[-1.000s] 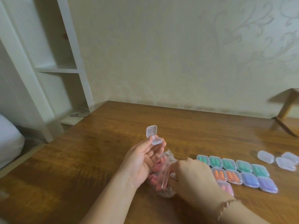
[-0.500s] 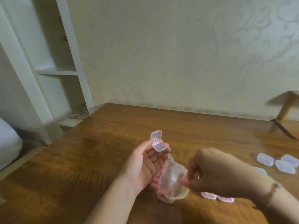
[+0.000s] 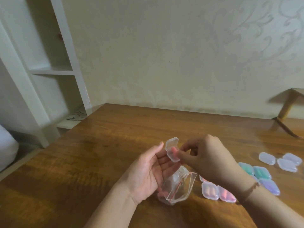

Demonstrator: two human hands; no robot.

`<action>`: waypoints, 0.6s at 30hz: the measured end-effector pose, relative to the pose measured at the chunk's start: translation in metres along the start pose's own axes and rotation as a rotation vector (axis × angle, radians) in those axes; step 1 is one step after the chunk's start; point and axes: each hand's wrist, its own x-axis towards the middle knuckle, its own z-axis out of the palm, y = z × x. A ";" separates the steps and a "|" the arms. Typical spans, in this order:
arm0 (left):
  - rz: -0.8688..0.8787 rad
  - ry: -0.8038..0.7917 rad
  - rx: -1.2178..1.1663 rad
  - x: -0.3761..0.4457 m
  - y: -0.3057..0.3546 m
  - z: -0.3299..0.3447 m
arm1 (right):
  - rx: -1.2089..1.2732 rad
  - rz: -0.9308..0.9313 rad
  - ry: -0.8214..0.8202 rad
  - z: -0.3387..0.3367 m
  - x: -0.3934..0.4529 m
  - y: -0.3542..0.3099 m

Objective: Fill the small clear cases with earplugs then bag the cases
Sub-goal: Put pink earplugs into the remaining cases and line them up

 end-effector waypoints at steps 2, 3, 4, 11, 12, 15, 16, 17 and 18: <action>-0.002 -0.009 0.007 0.000 0.000 0.000 | -0.090 -0.007 0.012 0.005 -0.002 -0.001; -0.001 -0.008 0.012 0.000 0.000 0.000 | -0.123 -0.015 0.018 0.006 -0.002 -0.001; 0.001 -0.006 0.016 0.000 0.000 0.000 | -0.140 -0.024 0.020 0.006 -0.003 -0.002; 0.021 -0.013 0.042 0.000 0.000 0.000 | -0.144 -0.059 0.012 0.005 -0.003 -0.003; 0.020 -0.015 0.049 0.000 0.000 -0.001 | -0.144 -0.068 0.003 0.005 -0.003 -0.003; 0.024 -0.003 0.060 -0.001 0.001 -0.002 | -0.144 -0.087 -0.035 0.000 -0.003 -0.004; 0.028 0.008 0.058 -0.001 0.002 -0.003 | -0.137 -0.083 -0.037 -0.005 -0.002 -0.004; 0.035 0.020 0.051 -0.001 0.003 -0.003 | -0.130 -0.074 -0.044 -0.013 -0.002 -0.003; 0.043 0.029 0.039 -0.001 0.005 -0.004 | -0.140 -0.078 -0.070 -0.022 -0.002 -0.003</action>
